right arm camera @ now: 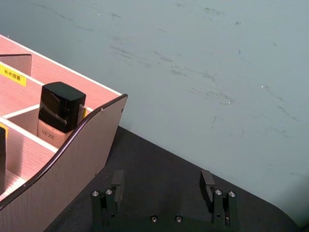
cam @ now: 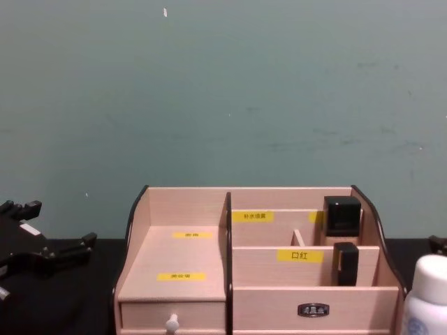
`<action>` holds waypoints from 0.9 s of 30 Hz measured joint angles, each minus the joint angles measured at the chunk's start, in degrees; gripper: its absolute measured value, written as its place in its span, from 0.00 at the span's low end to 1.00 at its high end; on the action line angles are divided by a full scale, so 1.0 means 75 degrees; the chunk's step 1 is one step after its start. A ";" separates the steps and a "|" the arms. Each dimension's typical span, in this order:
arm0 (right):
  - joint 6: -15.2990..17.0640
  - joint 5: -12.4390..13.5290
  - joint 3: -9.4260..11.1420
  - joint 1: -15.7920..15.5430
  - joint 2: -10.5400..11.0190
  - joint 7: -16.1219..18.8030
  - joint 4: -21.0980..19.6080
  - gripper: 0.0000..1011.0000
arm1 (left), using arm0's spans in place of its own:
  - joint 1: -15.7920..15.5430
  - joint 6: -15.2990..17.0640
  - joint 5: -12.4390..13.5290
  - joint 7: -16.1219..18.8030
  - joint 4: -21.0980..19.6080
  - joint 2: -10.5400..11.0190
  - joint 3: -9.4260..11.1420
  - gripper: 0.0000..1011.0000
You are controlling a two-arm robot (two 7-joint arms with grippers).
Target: Pick up the facial cleanser and watermelon frost from the table and place them into the tiered storage box.
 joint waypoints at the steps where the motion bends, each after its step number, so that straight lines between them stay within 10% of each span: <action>1: 0.0000 0.0000 0.0000 0.0001 0.0000 0.0000 0.0000 0.99 | 0.0000 0.0000 0.0000 0.0000 0.0000 0.0000 0.0000 0.99; 27: 0.0000 0.0000 0.0000 0.0000 0.0000 0.0000 0.0000 0.99 | 0.0000 0.0000 0.0000 0.0000 0.0000 0.0000 0.0000 0.99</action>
